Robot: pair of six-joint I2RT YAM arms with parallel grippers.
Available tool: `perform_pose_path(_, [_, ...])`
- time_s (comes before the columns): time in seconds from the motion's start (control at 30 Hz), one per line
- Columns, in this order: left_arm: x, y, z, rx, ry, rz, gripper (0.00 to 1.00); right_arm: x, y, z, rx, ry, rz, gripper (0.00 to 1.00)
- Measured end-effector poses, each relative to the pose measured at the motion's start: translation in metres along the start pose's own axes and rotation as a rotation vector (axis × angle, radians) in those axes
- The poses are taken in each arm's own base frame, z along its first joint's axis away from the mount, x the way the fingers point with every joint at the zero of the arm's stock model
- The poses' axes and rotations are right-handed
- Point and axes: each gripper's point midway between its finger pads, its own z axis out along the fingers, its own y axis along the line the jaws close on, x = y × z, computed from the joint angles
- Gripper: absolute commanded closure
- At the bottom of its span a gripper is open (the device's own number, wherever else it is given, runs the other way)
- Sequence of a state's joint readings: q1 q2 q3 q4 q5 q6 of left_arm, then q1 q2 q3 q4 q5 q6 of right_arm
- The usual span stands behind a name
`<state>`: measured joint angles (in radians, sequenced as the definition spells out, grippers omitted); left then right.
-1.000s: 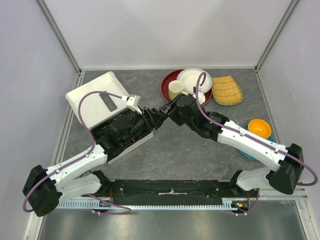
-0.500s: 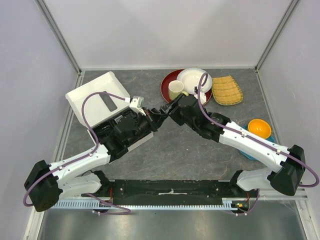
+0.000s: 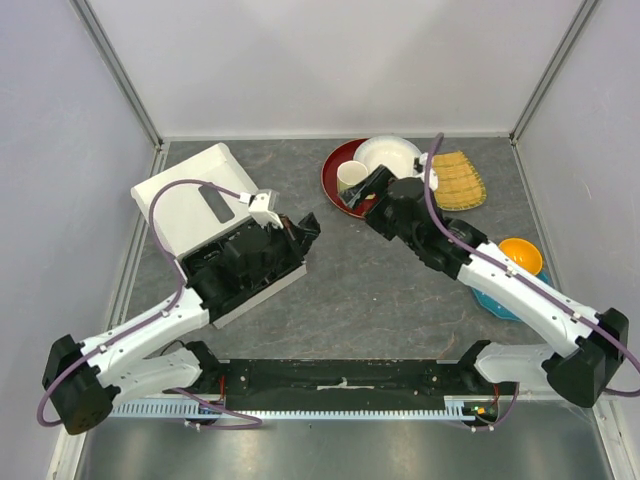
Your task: Sort the hair-cutting tools
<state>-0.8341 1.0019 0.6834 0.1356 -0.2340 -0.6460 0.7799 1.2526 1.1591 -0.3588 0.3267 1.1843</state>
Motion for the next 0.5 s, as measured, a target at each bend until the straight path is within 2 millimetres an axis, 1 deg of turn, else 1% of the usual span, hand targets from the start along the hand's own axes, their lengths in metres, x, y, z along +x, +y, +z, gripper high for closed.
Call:
perform_pose_path(0.1, [-0.012, 0.017, -0.005, -0.075, 0.027, 0.001, 0.98, -0.020, -0.004, -0.004, -0.016, -0.021, -0.054, 0.02])
perform_pose_path(0.17, [-0.022, 0.032, -0.007, -0.128, 0.041, -0.008, 0.98, -0.024, -0.010, -0.006, -0.025, -0.011, -0.120, 0.05])
perform_pose_path(0.2, [-0.027, 0.043, -0.008, -0.157, 0.051, -0.017, 0.98, -0.022, -0.014, -0.006, -0.026, 0.002, -0.158, 0.07])
perform_pose_path(0.23, [-0.032, 0.054, -0.010, -0.185, 0.061, -0.030, 0.98, -0.015, -0.019, -0.005, -0.030, 0.027, -0.195, 0.16])
perform_pose_path(0.3, [-0.034, 0.079, -0.014, -0.239, 0.089, -0.064, 0.98, 0.003, -0.039, -0.003, -0.020, 0.093, -0.261, 0.23])
perform_pose_path(0.33, [-0.033, 0.091, -0.016, -0.266, 0.110, -0.083, 0.98, 0.015, -0.051, -0.001, -0.012, 0.134, -0.285, 0.33])
perform_pose_path(0.4, [-0.029, 0.112, -0.018, -0.311, 0.146, -0.121, 0.98, 0.037, -0.079, 0.001, 0.019, 0.212, -0.313, 0.41])
perform_pose_path(0.43, [-0.025, 0.120, -0.018, -0.327, 0.170, -0.138, 0.98, 0.054, -0.101, 0.002, 0.043, 0.268, -0.330, 0.43])
perform_pose_path(0.5, [-0.016, 0.132, -0.018, -0.349, 0.217, -0.168, 0.98, 0.076, -0.132, -0.001, 0.084, 0.346, -0.342, 0.47])
